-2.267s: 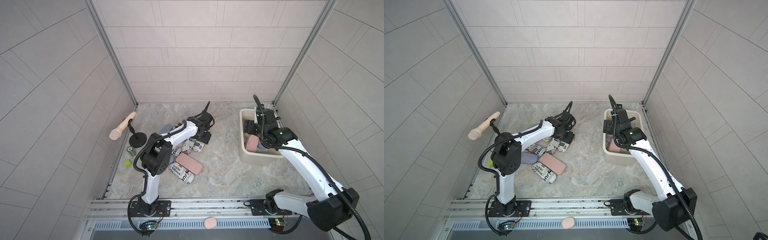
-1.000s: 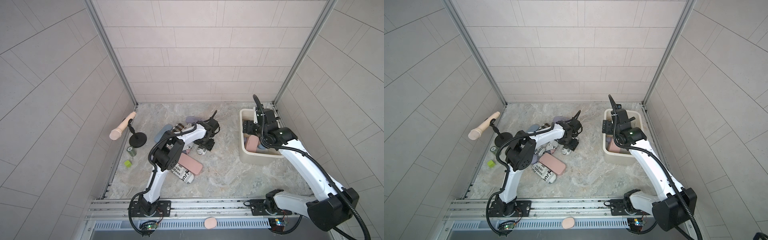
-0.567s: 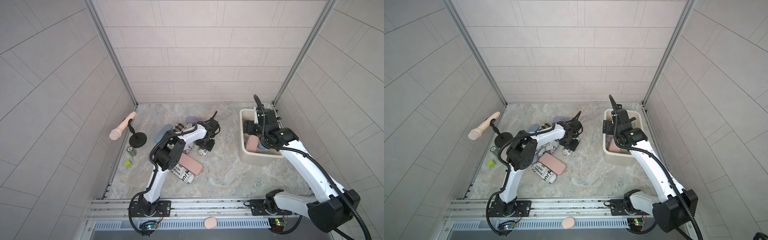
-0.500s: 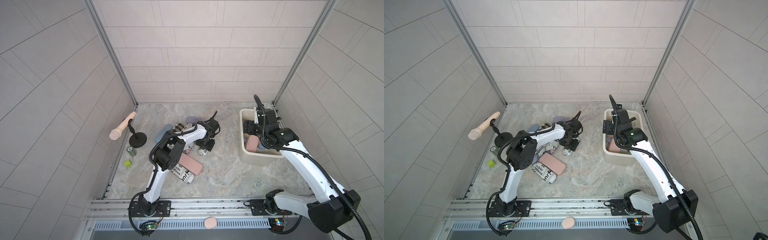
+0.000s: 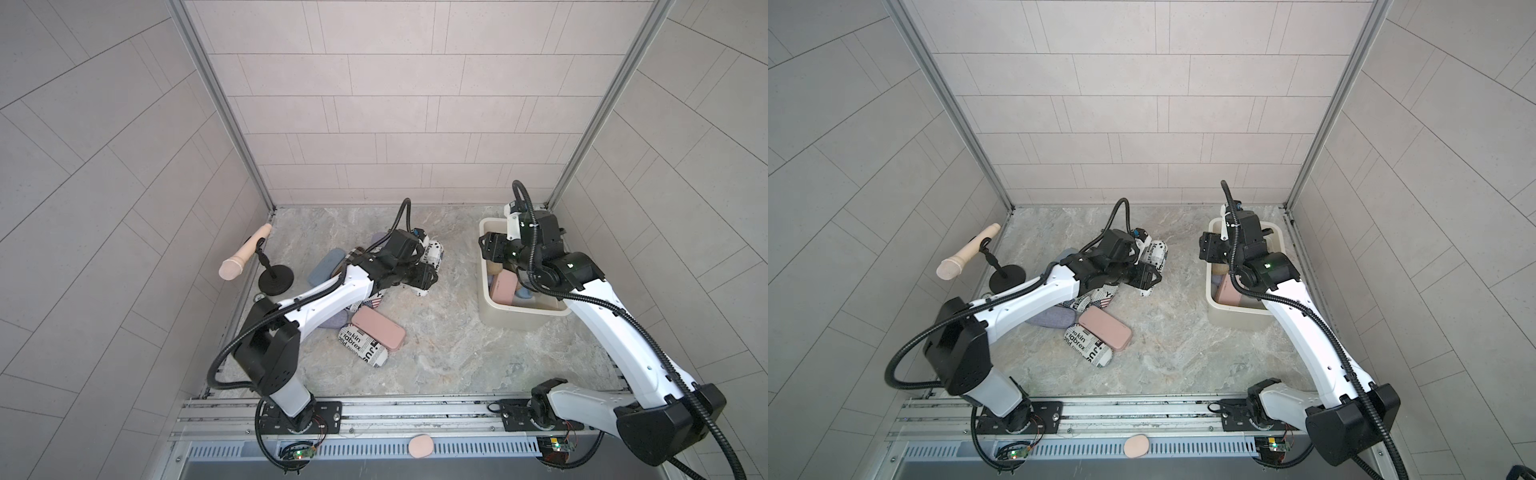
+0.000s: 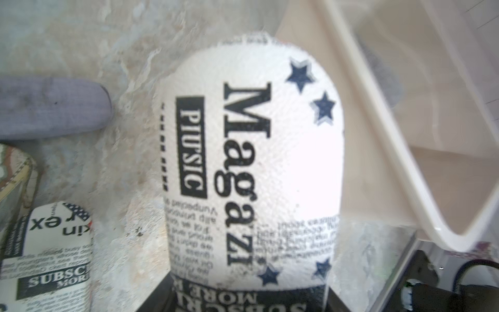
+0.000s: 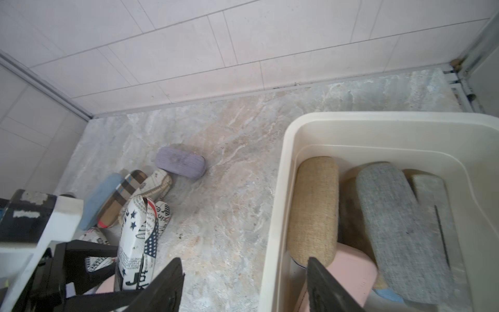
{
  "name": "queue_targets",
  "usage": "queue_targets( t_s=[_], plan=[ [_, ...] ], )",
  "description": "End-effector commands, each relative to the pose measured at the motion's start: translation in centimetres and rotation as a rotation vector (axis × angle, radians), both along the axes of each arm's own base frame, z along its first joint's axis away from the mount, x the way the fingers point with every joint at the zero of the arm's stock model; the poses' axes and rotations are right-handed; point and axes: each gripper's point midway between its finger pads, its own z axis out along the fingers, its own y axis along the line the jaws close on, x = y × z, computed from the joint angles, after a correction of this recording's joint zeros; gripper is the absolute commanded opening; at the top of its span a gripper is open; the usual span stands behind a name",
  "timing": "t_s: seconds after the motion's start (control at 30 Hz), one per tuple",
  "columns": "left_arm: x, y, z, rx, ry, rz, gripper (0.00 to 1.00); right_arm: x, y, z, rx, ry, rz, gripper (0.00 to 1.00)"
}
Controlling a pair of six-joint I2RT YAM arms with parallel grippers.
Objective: Put the glasses cases into the storage boxes
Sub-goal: Pick up the glasses case at the center of the board.
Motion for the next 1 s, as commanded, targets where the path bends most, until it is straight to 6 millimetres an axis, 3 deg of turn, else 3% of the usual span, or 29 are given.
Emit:
queue_targets(
  t_s=[0.0, 0.23, 0.43, 0.73, 0.87, 0.97],
  plan=[
    [0.0, -2.1, 5.4, -0.272, -0.137, -0.032, 0.61, 0.7, 2.9, 2.1, 0.146, -0.039, 0.074, 0.73],
    [-0.2, -2.2, 6.2, -0.297, -0.15, -0.047, 0.61, 2.1, 8.0, 2.5, 0.257, -0.022, 0.203, 0.75],
    [-0.2, -2.1, 6.3, -0.299, -0.152, -0.042, 0.61, 2.5, 11.4, 0.1, 0.249, 0.071, 0.295, 0.72],
    [0.0, -2.0, 6.1, -0.292, -0.147, -0.025, 0.62, 2.0, 12.5, -1.8, 0.272, 0.125, 0.318, 0.53],
    [0.0, -2.5, 5.5, -0.296, -0.109, -0.041, 0.63, 1.9, 12.8, -2.0, 0.276, 0.13, 0.334, 0.37],
    [0.0, -2.6, 5.3, -0.292, -0.097, -0.044, 0.71, 1.9, 12.9, -1.7, 0.268, 0.125, 0.347, 0.31]
  ],
)
